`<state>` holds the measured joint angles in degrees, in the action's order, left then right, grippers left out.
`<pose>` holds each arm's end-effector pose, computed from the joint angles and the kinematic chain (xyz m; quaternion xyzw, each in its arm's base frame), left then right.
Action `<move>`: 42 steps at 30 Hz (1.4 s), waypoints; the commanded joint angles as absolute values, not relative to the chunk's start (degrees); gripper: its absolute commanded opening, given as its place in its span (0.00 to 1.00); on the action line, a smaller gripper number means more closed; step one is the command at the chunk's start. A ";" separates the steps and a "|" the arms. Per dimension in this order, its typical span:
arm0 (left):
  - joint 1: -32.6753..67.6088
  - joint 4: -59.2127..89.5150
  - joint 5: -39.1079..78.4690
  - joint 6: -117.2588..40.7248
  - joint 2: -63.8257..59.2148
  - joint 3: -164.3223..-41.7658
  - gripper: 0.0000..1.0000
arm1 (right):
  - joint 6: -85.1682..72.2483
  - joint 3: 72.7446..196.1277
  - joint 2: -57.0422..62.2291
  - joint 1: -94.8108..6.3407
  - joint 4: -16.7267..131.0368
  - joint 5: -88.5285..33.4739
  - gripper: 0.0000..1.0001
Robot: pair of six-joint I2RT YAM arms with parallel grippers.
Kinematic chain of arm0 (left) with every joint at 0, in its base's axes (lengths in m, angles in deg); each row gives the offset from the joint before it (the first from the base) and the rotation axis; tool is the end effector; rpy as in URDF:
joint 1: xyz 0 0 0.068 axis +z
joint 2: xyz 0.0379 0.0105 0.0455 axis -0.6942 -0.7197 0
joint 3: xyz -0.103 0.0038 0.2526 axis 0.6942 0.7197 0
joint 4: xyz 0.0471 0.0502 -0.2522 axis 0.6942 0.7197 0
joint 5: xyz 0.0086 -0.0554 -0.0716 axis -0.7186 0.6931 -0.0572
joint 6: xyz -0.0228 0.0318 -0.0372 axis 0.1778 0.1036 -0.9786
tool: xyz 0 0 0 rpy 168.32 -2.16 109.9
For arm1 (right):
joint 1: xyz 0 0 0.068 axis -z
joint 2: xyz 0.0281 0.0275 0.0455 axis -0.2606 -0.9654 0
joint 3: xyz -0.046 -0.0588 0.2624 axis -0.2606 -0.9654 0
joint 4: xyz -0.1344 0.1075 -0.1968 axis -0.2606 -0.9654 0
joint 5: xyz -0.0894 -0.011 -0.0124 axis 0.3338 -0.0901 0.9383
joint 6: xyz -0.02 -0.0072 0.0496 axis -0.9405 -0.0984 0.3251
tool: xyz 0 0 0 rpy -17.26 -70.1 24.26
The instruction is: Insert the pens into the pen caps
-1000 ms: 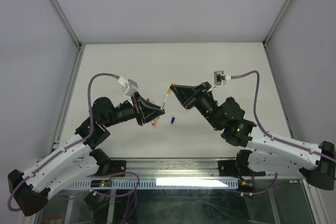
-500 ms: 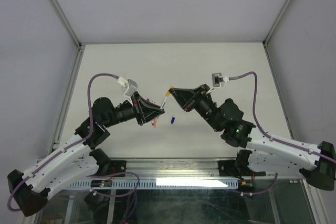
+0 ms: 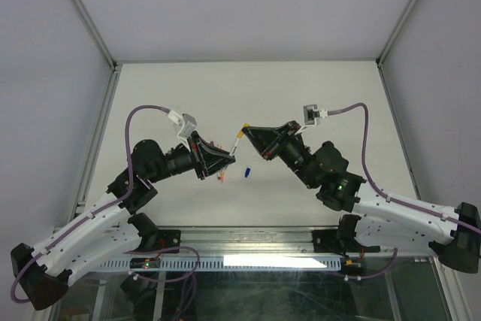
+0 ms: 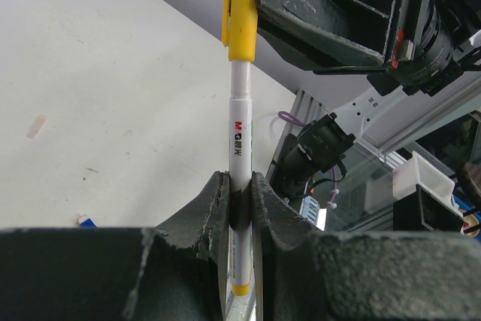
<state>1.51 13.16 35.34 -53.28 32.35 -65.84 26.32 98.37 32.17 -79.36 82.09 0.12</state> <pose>0.1203 -0.1297 0.3176 0.2398 0.6753 -0.5087 0.4772 0.1035 0.1863 0.3512 0.0005 0.6317 0.5371 0.5590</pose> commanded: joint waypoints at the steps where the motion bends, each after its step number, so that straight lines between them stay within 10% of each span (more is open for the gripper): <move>1: 1.17 9.74 32.07 -54.02 33.64 -66.46 0.00 | 27.15 98.18 32.73 -79.62 83.08 -2.05 0.00; 42: 1.19 9.09 30.33 -52.62 33.90 -70.00 0.00 | 26.82 98.70 26.78 -80.75 74.33 -6.43 0.00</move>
<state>1.53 18.36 32.26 -53.21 33.03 -65.86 26.69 99.18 27.56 -79.12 79.75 -2.37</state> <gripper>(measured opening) 0.142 0.128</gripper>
